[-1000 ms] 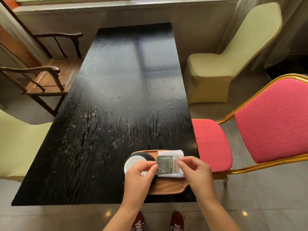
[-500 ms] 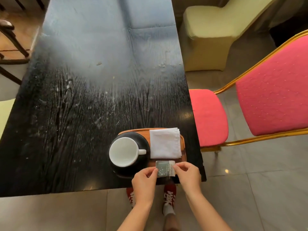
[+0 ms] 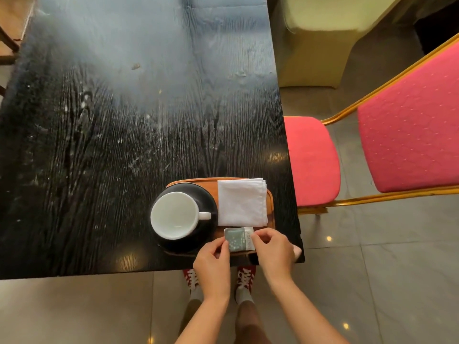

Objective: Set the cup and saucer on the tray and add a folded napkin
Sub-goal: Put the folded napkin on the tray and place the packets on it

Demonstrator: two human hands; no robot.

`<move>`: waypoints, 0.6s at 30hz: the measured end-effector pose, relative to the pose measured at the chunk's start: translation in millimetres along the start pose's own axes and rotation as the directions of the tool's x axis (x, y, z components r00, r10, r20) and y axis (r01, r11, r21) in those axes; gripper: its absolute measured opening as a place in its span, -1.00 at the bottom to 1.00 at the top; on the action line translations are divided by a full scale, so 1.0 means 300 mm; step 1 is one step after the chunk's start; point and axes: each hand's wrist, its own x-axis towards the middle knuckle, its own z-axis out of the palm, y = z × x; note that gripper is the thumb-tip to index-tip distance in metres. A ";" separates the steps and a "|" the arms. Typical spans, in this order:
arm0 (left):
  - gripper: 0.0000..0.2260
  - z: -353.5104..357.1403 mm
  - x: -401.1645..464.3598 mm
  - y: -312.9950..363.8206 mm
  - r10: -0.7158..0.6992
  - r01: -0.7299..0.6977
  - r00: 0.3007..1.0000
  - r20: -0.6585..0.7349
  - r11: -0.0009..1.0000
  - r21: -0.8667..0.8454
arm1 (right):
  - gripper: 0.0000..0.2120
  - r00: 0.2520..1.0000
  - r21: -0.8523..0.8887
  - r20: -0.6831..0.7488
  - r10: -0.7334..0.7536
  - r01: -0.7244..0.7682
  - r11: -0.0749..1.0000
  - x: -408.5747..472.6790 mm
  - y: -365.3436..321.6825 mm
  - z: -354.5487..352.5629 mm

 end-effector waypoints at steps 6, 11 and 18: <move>-0.86 0.007 -0.002 -0.015 -0.038 0.037 0.999 -0.032 0.999 -0.026 | -0.91 0.997 -0.045 -0.035 -0.066 0.064 0.997 -0.012 0.007 0.008; -0.87 0.015 -0.002 -0.018 -0.030 0.028 0.998 -0.055 0.999 -0.031 | -0.91 0.997 -0.043 -0.040 -0.066 0.065 0.997 -0.012 0.007 0.006; -0.85 0.025 0.000 -0.034 -0.018 0.013 0.997 -0.070 0.998 -0.068 | -0.90 0.996 -0.080 -0.057 -0.068 0.063 0.995 -0.013 0.008 0.008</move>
